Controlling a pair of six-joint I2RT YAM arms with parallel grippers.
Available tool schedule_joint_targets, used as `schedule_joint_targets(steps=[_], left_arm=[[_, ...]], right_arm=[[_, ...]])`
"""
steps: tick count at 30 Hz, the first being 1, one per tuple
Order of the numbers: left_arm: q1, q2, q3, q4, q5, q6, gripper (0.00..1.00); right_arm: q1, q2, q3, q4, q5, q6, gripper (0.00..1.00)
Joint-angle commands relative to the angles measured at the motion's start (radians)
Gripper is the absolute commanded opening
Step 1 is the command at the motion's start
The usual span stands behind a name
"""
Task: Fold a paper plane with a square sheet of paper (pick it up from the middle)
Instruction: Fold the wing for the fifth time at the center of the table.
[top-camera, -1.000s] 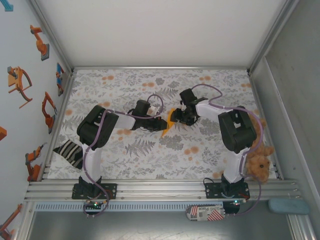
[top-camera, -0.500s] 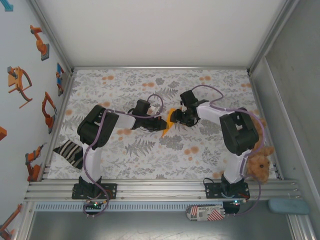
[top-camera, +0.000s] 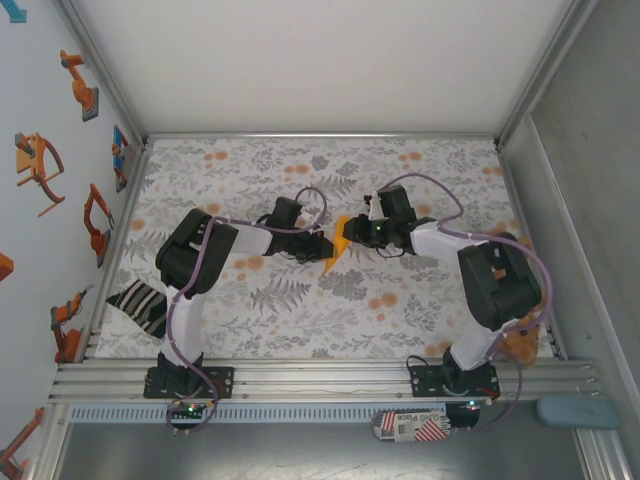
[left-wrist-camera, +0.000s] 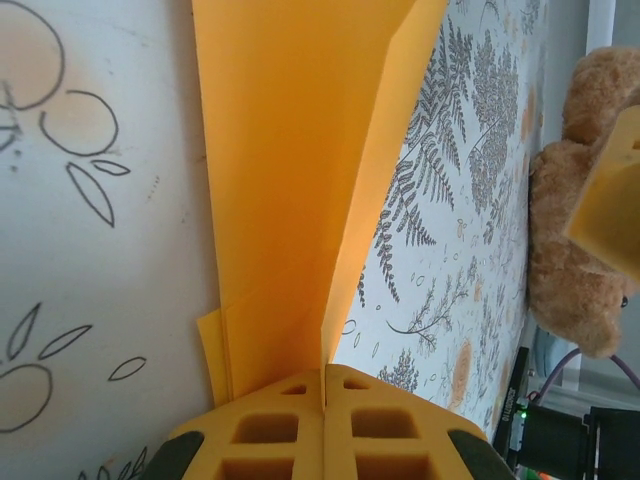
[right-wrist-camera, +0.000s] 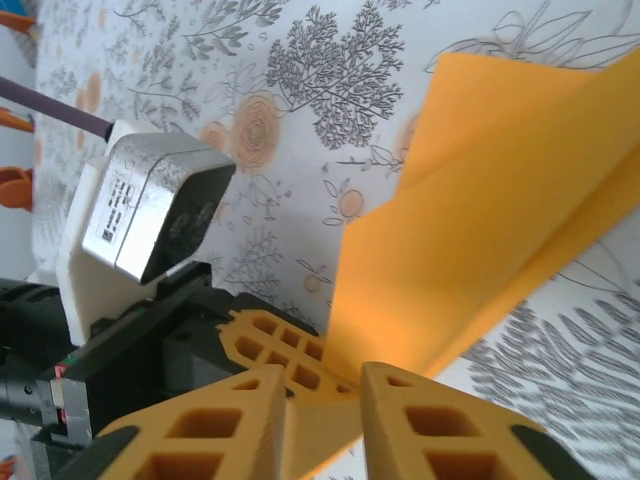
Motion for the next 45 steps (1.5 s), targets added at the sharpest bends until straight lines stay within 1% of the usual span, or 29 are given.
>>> schedule_joint_targets(steps=[1,4,11,21,34,45], left_arm=[[0.010,0.077,-0.032,-0.154,-0.106,-0.004,0.03],[0.010,0.079,-0.030,-0.158,-0.105,-0.005,0.03],[0.010,0.077,-0.030,-0.159,-0.105,-0.012,0.05],[0.011,0.075,-0.030,-0.159,-0.106,-0.008,0.07],[0.010,0.075,-0.033,-0.163,-0.106,-0.010,0.11],[0.012,0.059,-0.035,-0.166,-0.106,-0.013,0.12]], right_arm=[[-0.005,0.053,0.006,0.119,-0.084,0.052,0.21],[-0.004,0.092,0.035,0.118,-0.093,0.058,0.19],[-0.005,0.151,0.078,0.053,-0.067,0.039,0.16],[-0.006,0.199,0.101,0.041,-0.074,0.033,0.16],[-0.006,0.231,0.120,0.026,-0.073,0.029,0.16],[-0.006,0.242,0.124,0.007,-0.058,0.027,0.16]])
